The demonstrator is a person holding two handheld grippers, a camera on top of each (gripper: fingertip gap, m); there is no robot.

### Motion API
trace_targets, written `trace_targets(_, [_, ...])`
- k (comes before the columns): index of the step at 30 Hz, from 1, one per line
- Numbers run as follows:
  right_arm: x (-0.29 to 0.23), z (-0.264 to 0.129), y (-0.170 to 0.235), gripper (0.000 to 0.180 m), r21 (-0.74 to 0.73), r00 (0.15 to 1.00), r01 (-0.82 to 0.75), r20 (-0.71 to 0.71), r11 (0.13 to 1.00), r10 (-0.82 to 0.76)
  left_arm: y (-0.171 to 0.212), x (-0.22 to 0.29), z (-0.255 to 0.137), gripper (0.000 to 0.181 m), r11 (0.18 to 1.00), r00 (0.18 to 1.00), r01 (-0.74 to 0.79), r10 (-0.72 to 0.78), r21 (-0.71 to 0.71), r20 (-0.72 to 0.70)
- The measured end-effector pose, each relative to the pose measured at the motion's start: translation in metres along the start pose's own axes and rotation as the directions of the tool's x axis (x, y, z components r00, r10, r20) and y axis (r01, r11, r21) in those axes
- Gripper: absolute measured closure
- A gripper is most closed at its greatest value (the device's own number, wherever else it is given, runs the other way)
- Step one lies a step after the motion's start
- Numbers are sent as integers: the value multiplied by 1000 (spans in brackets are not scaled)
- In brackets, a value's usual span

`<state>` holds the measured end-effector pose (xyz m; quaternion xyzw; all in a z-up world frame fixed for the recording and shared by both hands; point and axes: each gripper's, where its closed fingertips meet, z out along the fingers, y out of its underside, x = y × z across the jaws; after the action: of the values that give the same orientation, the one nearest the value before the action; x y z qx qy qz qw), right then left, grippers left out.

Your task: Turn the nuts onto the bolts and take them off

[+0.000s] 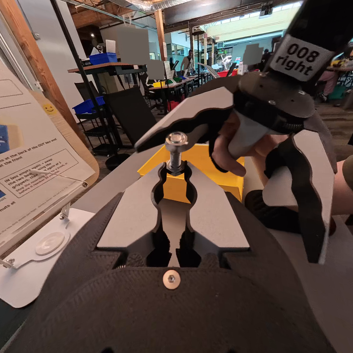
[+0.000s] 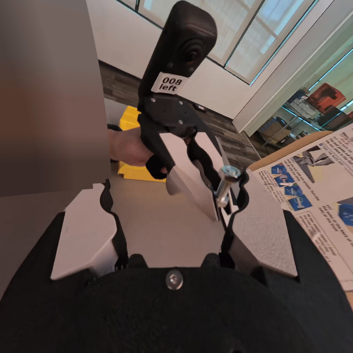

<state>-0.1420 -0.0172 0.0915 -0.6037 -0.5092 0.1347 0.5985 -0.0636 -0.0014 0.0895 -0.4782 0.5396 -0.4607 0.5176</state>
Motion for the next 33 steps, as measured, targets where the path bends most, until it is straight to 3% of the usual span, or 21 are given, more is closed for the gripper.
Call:
trace_targets(6, [-1,-20,-11,54,12,1000,2,1,1000,-2,-9,-16,-11,165,993,994,107,-107,54,9])
trace_targets(12, [5,-4,0,53,-2,999,-31,-11,1000,31,-4,4,-1,165,999,998,44,-43,15,-40])
trace_targets(16, [-2,-5,6,50,-59,999,37,-2,998,-37,-1,-4,-2,165,999,999,37,-37,-4,-4])
trace_targets(19, [-14,-19,5,60,-88,997,53,59,995,-48,-4,-13,-8,165,996,996,86,-86,22,2])
trace_targets(25, [11,-14,8,59,-89,998,11,-66,996,-17,-4,-1,-3,165,997,996,81,-81,13,-37])
trace_targets(29, [5,-2,9,58,-66,1000,-15,-21,998,14,2,8,3,164,998,997,57,-58,-17,-57])
trace_targets(33, [-6,-15,11,63,-118,998,68,14,991,-67,1,-9,-3,165,996,996,86,-86,-4,2])
